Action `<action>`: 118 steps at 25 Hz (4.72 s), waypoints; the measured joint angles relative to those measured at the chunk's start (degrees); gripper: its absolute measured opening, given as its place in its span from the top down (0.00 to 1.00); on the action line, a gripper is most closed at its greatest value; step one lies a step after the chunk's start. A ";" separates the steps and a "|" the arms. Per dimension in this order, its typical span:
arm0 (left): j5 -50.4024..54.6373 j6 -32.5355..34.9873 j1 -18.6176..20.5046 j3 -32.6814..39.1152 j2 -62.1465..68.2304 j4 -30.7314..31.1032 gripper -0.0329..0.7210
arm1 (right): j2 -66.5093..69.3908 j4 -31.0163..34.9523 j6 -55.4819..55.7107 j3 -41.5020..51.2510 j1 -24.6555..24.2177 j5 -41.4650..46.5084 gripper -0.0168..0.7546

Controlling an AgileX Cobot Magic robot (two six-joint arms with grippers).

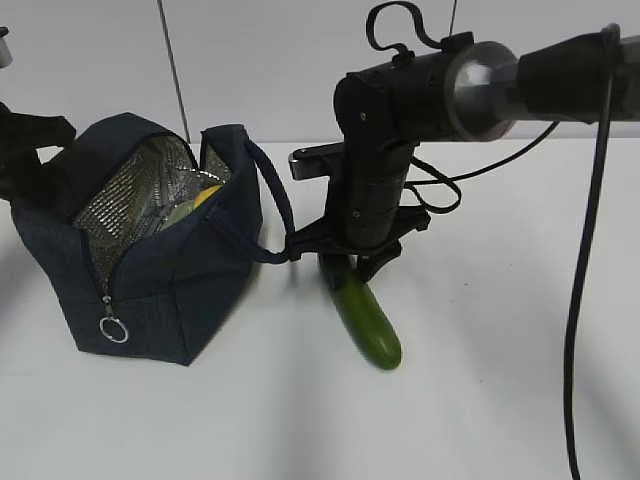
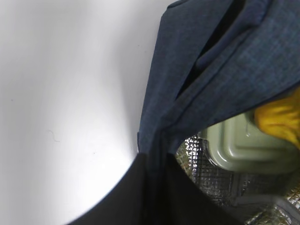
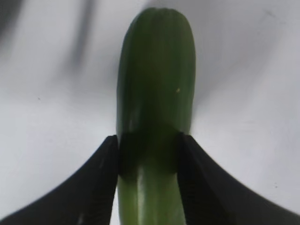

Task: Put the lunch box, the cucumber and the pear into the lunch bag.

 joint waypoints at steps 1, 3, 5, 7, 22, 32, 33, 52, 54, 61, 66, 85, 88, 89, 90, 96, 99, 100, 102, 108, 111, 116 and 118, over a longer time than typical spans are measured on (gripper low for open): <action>0.00 0.00 0.00 0.00 0.00 0.00 0.94 | -0.12 -0.40 0.00 0.12 0.00 0.43 0.58; 0.00 0.00 0.00 0.00 0.00 0.00 0.94 | -0.97 -2.54 0.00 0.54 0.00 1.45 0.59; 0.00 0.00 0.00 0.00 0.00 -0.02 0.94 | -1.61 -4.32 0.00 0.82 0.00 2.75 0.61; 0.06 0.00 0.00 0.00 0.00 -0.13 0.94 | -3.02 -6.14 0.00 1.08 0.00 3.67 0.63; 0.11 0.00 0.00 0.00 0.00 -0.18 0.94 | -7.51 -0.22 -6.86 1.08 0.00 4.27 0.61; 0.11 0.00 0.00 0.00 0.00 -0.28 0.94 | -1.62 -1.19 -7.39 1.08 0.00 3.90 0.36; 0.11 0.00 0.00 0.00 0.00 -0.28 0.94 | -1.02 -1.62 -7.39 1.08 0.00 3.90 0.36; 0.16 0.00 0.00 0.00 0.00 -0.39 0.94 | 1.42 -4.30 -5.88 1.08 0.00 4.62 0.46; 0.16 0.00 0.00 0.00 0.00 -0.39 0.94 | 1.42 -4.77 -5.84 1.08 0.00 5.56 0.47; 0.16 0.00 0.00 0.00 0.00 -0.45 0.94 | -0.63 -5.84 -5.71 1.08 0.00 7.30 0.47; 0.16 0.00 0.00 0.00 0.00 -0.45 0.94 | -6.37 -8.10 -4.62 1.08 0.00 6.76 0.47; 0.16 0.00 0.00 0.00 0.00 -1.17 0.94 | -22.36 8.43 -7.80 1.08 0.00 -9.28 0.47; 0.16 0.00 -0.53 0.00 0.00 -1.31 0.94 | -22.23 20.97 -15.63 1.08 0.00 -14.12 0.47; 0.16 0.00 -0.89 0.00 0.00 -1.31 0.94 | -21.94 26.15 -19.04 1.08 0.00 -15.76 0.47; 0.10 0.00 -1.28 0.00 0.00 -1.31 0.94 | -21.79 29.77 -21.40 1.08 0.00 -16.71 0.47; -0.98 0.00 -2.11 0.00 0.00 -1.12 0.94 | -17.73 60.32 -41.06 1.08 0.00 -20.37 0.47; -1.19 0.00 -2.11 0.00 0.00 -0.62 0.94 | -15.24 73.47 -49.83 1.08 0.36 -21.93 0.47; -1.31 0.00 -2.11 0.00 0.00 -0.57 0.94 | -14.26 77.07 -52.33 0.85 0.70 -22.32 0.47; -1.46 0.00 -2.23 0.00 0.00 -0.51 0.94 | -12.52 81.02 -55.10 -0.10 1.76 -23.00 0.47; -2.16 0.00 -2.16 0.00 0.05 0.78 0.94 | -7.47 83.19 -56.75 -4.06 5.56 -24.56 0.47; -2.60 0.00 -1.90 0.00 0.45 1.53 0.94 | -5.92 82.39 -56.82 -4.66 6.23 -26.05 0.47; -2.66 0.00 -2.05 0.00 0.47 0.59 0.94 | -4.63 76.49 -55.72 -4.59 6.35 -28.61 0.47; -2.66 0.00 -2.17 0.00 0.47 0.19 0.94 | -4.40 73.33 -54.00 -4.59 6.57 -28.81 0.47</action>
